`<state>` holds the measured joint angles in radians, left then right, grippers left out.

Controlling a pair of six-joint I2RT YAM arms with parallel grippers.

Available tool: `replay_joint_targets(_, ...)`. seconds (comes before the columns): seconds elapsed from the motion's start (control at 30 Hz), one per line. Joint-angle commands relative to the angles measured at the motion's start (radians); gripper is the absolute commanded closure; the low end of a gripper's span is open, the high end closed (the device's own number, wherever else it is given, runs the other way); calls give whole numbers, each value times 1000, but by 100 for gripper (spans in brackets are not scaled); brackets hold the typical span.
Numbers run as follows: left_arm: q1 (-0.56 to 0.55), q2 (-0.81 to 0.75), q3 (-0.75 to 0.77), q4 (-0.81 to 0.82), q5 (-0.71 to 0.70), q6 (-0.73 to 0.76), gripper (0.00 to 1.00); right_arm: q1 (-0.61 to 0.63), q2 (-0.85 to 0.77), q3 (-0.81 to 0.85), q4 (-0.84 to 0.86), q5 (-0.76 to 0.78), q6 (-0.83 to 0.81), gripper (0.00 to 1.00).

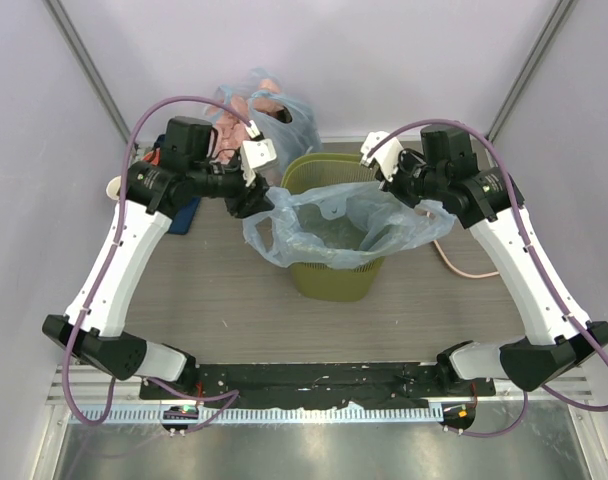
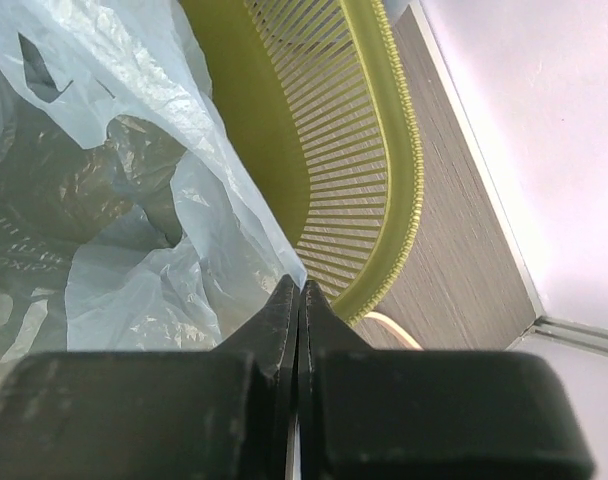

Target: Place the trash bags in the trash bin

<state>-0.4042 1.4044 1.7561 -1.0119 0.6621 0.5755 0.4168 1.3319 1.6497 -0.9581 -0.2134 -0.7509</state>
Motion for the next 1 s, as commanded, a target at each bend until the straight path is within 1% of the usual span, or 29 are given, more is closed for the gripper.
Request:
replay_joint_targets(0.0,2,19,26,12,48,44,52,4,-36,-2,90,57,74,99)
replay_joint_targets(0.27,1,37,-10,75,-15,53,56,4,-36,-10,137,106,130,99)
replay_joint_targets(0.33,2,50,0,43,-1,82,54,4,-36,-13,153,115,131,99)
replay_joint_targets(0.43,1,62,14,27,34,87,48,4,-33,-14,165,123,137,99)
replay_joint_targets(0.57,1,73,6,33,48,78,47,4,-31,-21,173,120,139,99)
replay_joint_targets(0.6,1,82,6,36,47,81,50,2,-31,-24,176,120,139,99)
replay_joint_targets(0.63,2,84,8,44,36,78,58,4,-34,-27,185,120,134,99)
replay_joint_targets(0.7,1,88,11,65,30,70,65,4,-34,-37,197,138,128,99)
replay_joint_targets(0.73,2,88,14,75,22,70,71,5,-34,-42,211,146,122,99)
replay_joint_targets(0.8,4,93,22,97,14,61,75,2,-34,-57,225,173,113,99)
replay_joint_targets(0.83,5,96,26,107,8,55,79,2,-34,-60,238,181,107,99)
replay_joint_targets(0.9,11,103,32,127,7,40,82,2,-34,-73,257,195,96,99)
replay_joint_targets(0.93,16,110,36,134,5,29,86,-1,-33,-74,265,203,91,99)
replay_joint_targets(0.97,16,116,36,144,2,21,87,-4,-31,-77,269,204,85,99)
